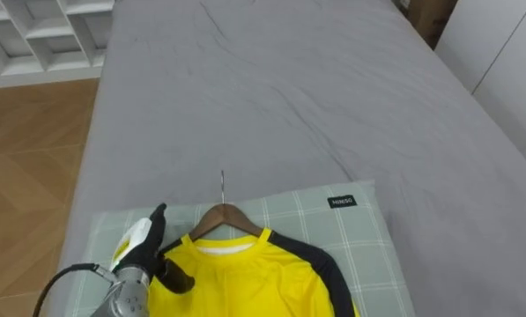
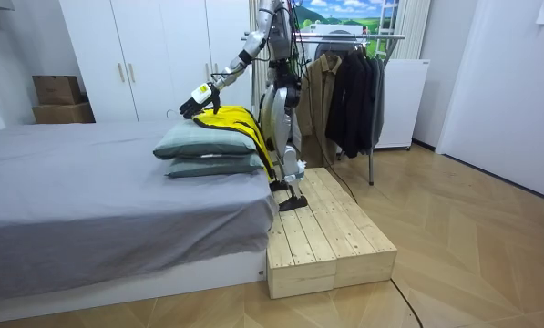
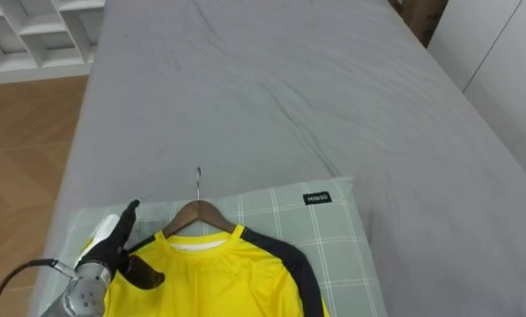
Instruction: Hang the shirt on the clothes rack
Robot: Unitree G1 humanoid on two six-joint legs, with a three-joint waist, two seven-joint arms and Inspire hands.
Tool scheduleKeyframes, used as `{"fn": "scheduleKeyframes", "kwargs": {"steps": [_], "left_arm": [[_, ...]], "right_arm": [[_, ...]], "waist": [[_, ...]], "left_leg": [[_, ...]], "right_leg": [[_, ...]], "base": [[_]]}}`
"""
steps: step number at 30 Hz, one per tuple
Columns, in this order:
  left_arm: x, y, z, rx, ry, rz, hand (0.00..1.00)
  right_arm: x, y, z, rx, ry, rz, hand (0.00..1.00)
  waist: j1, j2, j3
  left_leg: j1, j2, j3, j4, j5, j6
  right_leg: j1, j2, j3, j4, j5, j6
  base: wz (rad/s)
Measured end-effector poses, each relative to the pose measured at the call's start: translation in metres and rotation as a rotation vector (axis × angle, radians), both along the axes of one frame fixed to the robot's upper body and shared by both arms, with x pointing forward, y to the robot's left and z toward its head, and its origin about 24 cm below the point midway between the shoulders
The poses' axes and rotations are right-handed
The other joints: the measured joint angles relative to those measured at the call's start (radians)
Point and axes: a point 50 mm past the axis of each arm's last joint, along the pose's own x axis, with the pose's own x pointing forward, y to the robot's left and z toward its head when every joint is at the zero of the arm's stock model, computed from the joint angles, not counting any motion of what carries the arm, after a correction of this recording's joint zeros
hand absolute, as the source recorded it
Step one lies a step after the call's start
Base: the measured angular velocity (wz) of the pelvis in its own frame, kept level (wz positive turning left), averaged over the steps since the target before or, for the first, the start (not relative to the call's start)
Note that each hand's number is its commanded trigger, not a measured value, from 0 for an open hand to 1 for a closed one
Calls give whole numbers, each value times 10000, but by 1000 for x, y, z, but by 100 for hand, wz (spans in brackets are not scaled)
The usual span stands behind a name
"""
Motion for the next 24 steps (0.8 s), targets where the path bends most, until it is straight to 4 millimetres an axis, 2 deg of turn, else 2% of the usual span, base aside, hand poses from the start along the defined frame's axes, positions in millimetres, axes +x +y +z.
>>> {"fn": "scheduleKeyframes", "kwargs": {"steps": [4,7,13,24], "left_arm": [[13,9,19,408,-739,173,0],[20,9,29,667,-1157,49,0],[23,11,35,1039,-1583,-41,0],[21,17,34,1710,-1497,-252,0]], "right_arm": [[0,0,-1,64,107,-185,0],[3,-1,0,167,-2,-455,0],[4,-3,1,407,-68,-473,0],[19,-1,5,553,-478,-437,0]], "waist": [[-164,6,62],[-249,72,101],[-410,240,203],[-491,263,217]], "left_leg": [[-553,43,0,661,-139,9],[-831,86,-16,927,-219,27],[-1229,128,-17,1352,-446,69],[-1435,173,172,1516,-494,74]], "right_leg": [[-463,-5,-6,446,-65,-12],[-643,11,-46,528,-75,-9],[-996,24,-47,873,-67,9],[-1322,18,19,1038,-104,-26]], "base": [[1],[2],[-2],[-4]]}}
